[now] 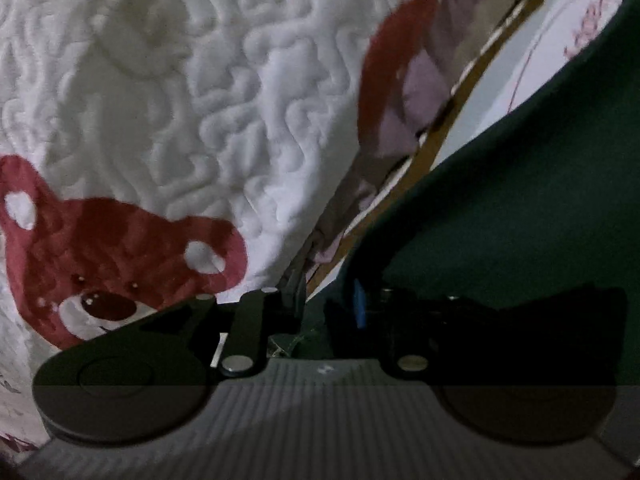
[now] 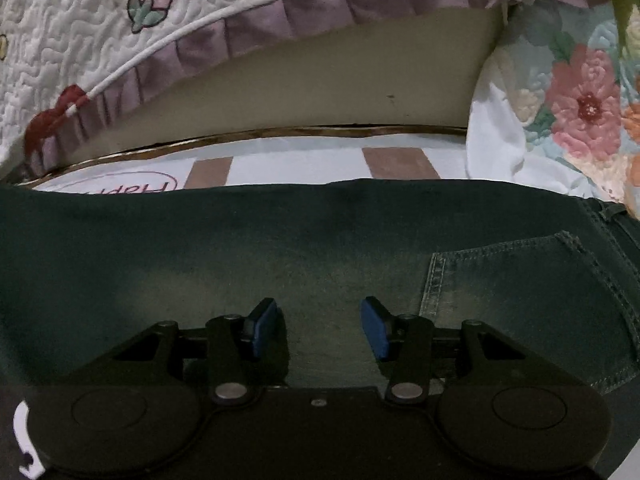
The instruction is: Fold clothes
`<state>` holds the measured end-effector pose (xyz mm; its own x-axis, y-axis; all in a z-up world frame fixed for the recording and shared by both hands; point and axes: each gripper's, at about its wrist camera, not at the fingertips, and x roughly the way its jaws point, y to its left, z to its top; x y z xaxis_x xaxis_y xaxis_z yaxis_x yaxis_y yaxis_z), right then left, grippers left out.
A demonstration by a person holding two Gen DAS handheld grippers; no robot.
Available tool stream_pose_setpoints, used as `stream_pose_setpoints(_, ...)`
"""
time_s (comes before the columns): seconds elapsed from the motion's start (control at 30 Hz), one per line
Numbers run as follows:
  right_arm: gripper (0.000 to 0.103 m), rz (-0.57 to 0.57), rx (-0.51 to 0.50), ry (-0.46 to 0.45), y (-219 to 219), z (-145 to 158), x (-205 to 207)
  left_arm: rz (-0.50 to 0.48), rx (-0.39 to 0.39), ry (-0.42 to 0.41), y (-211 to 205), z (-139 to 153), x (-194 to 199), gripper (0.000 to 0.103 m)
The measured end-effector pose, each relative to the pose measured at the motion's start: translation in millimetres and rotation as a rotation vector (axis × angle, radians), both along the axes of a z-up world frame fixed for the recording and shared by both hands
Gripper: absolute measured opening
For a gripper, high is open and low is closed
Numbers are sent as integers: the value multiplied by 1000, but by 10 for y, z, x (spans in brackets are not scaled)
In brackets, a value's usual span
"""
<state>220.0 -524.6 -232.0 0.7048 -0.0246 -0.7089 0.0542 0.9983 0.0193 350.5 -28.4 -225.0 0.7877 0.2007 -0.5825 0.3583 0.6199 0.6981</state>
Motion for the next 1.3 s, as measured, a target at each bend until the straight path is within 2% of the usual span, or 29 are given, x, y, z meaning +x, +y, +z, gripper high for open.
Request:
stream_pose_setpoints(0.03, 53, -3, -4, -1, 9, 7, -10, 7, 1, -3, 14, 10, 44, 39)
stream_pose_setpoints(0.1, 53, -2, -16, -3, 22, 39, -51, 30, -56, 41, 94, 108, 157, 40)
stream_pose_setpoints(0.13, 53, 4, -29, -11, 35, 68, -98, 46, -85, 65, 153, 164, 213, 48)
stream_pose_setpoints(0.2, 54, 26, -49, -37, 69, 144, -231, 103, -135, 74, 278, 272, 303, 49)
stream_pose_setpoints(0.33, 55, 81, -50, -80, 130, 256, -520, 210, -196, 2, 506, 503, 374, 46)
stream_pose_setpoints(0.4, 55, 102, -47, -90, 156, 279, -651, 239, -259, -31, 631, 634, 377, 45)
stream_pose_setpoints(0.53, 55, 101, -34, -103, 186, 282, -864, 259, -379, -78, 696, 845, 227, 45)
stream_pose_setpoints(0.67, 56, 105, -28, -120, 255, 292, -1122, 155, -590, -14, 608, 968, -226, 45)
stream_pose_setpoints(0.73, 58, 122, -40, -125, 287, 293, -1295, 82, -594, 47, 482, 873, -562, 45)
stream_pose_setpoints(0.83, 60, 181, -151, -114, 392, 242, -1522, -22, -569, 121, 311, 688, -1034, 45)
stream_pose_setpoints(0.93, 61, 236, -366, -78, 551, 137, -1647, -94, -503, 138, 212, 443, -1376, 45)
stream_pose_setpoints(0.97, 61, 248, -407, -78, 583, 102, -1675, -117, -481, 144, 179, 361, -1490, 45)
stream_pose_setpoints(1.03, 61, 263, -433, -92, 614, 79, -1705, -117, -494, 178, 212, 259, -1563, 45)
stream_pose_setpoints(1.13, 59, 265, -434, -118, 641, 92, -1693, -129, -427, 177, 191, 116, -1670, 47)
stream_pose_setpoints(1.17, 50, 270, -428, -118, 649, 93, -1677, -135, -411, 162, 194, 88, -1734, 48)
stream_pose_setpoints(1.2, 25, 273, -419, -112, 653, 90, -1652, -139, -409, 147, 202, 82, -1763, 50)
stream_pose_setpoints(1.23, 12, 273, -407, -101, 655, 83, -1621, -131, -408, 134, 216, 82, -1773, 50)
stream_pose_setpoints(1.3, 9, 275, -387, -86, 668, 65, -1570, -92, -409, 110, 252, 102, -1761, 52)
